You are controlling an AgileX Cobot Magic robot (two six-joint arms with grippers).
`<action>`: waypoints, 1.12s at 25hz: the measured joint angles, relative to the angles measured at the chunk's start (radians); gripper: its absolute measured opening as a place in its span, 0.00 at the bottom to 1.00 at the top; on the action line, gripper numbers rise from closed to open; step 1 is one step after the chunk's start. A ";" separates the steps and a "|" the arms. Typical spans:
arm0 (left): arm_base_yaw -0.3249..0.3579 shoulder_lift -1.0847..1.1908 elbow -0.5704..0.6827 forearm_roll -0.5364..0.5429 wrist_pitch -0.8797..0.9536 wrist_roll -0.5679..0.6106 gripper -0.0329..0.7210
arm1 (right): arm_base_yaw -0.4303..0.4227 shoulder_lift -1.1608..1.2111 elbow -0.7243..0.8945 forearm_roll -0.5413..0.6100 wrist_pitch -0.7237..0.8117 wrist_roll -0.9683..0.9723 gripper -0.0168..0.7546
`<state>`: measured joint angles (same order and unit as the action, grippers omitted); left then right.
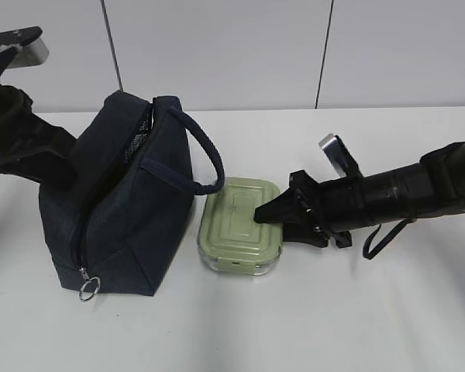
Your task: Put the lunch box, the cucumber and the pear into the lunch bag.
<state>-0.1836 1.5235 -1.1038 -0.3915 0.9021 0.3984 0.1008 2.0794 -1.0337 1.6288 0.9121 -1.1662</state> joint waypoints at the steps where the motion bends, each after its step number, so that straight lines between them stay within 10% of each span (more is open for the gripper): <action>1: 0.000 0.000 0.000 0.000 0.000 0.000 0.04 | -0.021 -0.034 0.000 -0.012 -0.006 0.000 0.49; 8: 0.000 0.000 0.000 0.001 0.000 0.000 0.04 | -0.082 -0.283 -0.127 -0.177 0.006 0.157 0.48; 19: 0.000 0.000 0.000 -0.005 -0.003 0.000 0.04 | 0.307 -0.192 -0.573 -0.357 -0.143 0.448 0.48; 24: 0.000 0.000 0.000 -0.005 -0.004 0.000 0.04 | 0.365 -0.097 -0.615 -0.454 -0.211 0.483 0.48; 28: 0.000 0.000 0.000 -0.005 -0.008 0.000 0.04 | 0.370 -0.088 -0.619 -0.751 -0.204 0.662 0.48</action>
<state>-0.1836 1.5235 -1.1038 -0.3968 0.8946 0.3984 0.4704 1.9915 -1.6529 0.8774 0.7085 -0.5044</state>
